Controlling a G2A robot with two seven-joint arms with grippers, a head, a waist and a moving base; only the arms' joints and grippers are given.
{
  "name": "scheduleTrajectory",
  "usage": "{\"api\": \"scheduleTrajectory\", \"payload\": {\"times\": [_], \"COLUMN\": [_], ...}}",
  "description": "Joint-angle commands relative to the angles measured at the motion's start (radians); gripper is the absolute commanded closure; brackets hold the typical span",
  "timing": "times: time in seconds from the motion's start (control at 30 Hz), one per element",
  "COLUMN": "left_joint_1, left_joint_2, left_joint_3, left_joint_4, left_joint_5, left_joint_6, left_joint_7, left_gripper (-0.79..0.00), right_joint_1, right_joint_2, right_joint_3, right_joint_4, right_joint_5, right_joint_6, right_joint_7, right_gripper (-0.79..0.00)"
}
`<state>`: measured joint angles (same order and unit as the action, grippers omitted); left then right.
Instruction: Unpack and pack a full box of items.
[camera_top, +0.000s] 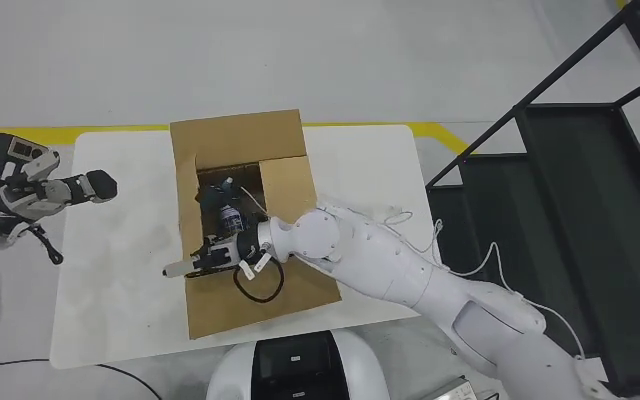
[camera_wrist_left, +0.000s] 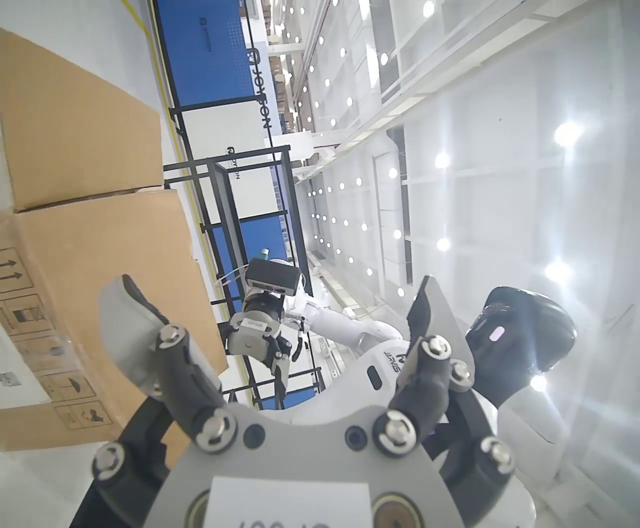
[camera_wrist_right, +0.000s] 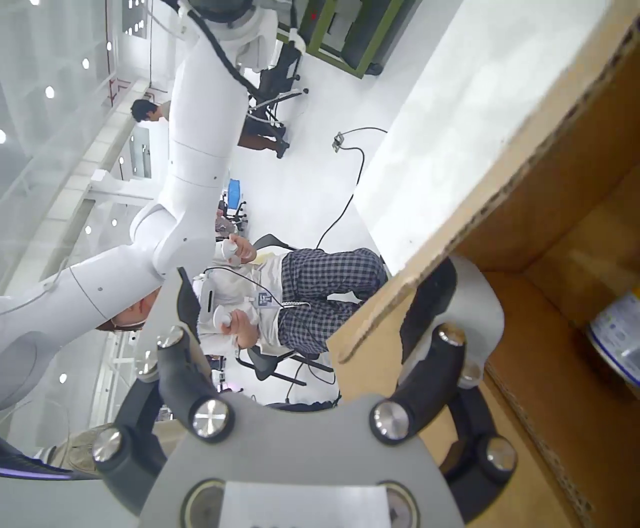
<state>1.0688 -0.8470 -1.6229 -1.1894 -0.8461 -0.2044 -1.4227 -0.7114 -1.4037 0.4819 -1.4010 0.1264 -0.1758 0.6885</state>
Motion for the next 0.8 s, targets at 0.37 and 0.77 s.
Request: {"api": "scheduleTrajectory", "payload": {"times": [0.37, 0.77], "left_joint_1": [0.052, -0.007], "left_joint_2": [0.013, 0.011], "left_joint_3": [-0.049, 0.102], "left_joint_4": [-0.079, 0.046], "left_joint_5": [-0.053, 0.224], "left_joint_6": [0.098, 0.164], "left_joint_7": [-0.113, 0.069], "left_gripper": [-0.785, -0.785], "right_joint_1": [0.139, 0.138], "right_joint_2": [-0.211, -0.27], "right_joint_3": [-0.183, -0.155], "right_joint_4": [0.236, 0.322], "right_joint_5": [0.012, -0.001], "right_joint_6": [0.005, -0.01], "right_joint_7": [-0.029, -0.013], "right_gripper": [-0.785, -0.785]}}
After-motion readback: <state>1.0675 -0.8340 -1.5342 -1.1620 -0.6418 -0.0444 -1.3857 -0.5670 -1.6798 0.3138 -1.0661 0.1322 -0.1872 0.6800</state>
